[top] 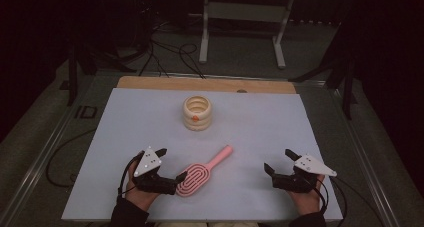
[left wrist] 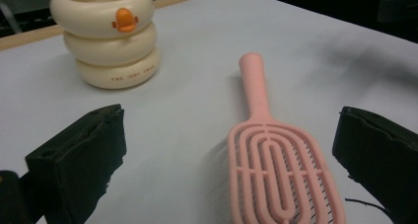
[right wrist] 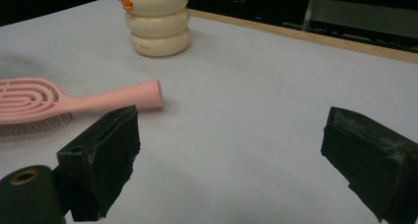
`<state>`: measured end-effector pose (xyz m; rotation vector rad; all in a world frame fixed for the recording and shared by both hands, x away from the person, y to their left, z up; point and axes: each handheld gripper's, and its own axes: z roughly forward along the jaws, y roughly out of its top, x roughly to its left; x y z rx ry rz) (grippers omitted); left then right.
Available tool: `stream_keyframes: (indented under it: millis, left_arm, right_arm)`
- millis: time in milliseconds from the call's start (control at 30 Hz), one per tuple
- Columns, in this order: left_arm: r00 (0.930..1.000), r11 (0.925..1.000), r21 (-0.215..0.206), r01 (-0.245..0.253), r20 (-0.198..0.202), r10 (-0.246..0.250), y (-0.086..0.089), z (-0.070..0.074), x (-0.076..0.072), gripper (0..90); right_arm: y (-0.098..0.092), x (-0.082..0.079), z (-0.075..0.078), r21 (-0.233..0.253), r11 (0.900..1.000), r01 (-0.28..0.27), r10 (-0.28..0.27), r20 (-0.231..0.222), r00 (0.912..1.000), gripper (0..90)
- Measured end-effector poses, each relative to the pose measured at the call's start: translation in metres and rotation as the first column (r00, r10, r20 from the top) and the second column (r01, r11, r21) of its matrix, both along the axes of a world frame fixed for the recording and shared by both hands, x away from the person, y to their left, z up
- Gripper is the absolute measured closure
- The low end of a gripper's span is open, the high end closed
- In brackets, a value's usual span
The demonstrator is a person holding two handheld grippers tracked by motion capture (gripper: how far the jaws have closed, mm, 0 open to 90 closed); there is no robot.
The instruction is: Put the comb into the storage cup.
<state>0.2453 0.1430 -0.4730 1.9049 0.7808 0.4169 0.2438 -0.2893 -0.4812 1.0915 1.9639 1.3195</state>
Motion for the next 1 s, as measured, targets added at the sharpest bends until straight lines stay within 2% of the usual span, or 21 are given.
stream_keyframes:
  millis: [433,700,733,933,967,1000]
  left_arm:
    - [0.999,0.999,0.007,0.044,-0.01,-0.044,-0.016,-0.002,-0.004,0.8]
    - [0.9972,0.9974,0.013,0.07,-0.025,-0.07,-0.024,-0.004,-0.006,1.2]
    - [0.9962,0.9969,0.008,0.079,-0.037,-0.079,-0.027,-0.005,-0.007,1.2]
    - [0.9949,0.9959,0.014,0.09,-0.048,-0.089,-0.032,-0.006,-0.01,5.6]
    - [0.9953,0.996,0.021,0.086,-0.046,-0.085,-0.033,-0.006,-0.011,13.8]
    - [0.9955,0.9964,0.023,0.081,-0.051,-0.08,-0.035,-0.007,-0.011,16.9]
  right_arm:
    - [-0.001,0.0,0.0,0.003,1.0,0.001,-0.001,0.001,1.0,7.5]
    - [-0.001,0.0,0.0,0.0,1.0,0.0,0.0,0.002,1.0,7.5]
    - [-0.001,0.0,0.0,0.0,1.0,0.0,0.0,0.002,1.0,7.5]
    - [-0.001,0.0,0.0,0.003,1.0,0.001,-0.001,0.002,1.0,7.5]
    - [-0.001,0.0,0.0,0.002,1.0,0.001,-0.001,0.001,1.0,7.5]
    - [-0.001,0.0,0.0,0.003,1.0,0.001,-0.001,0.001,1.0,7.5]
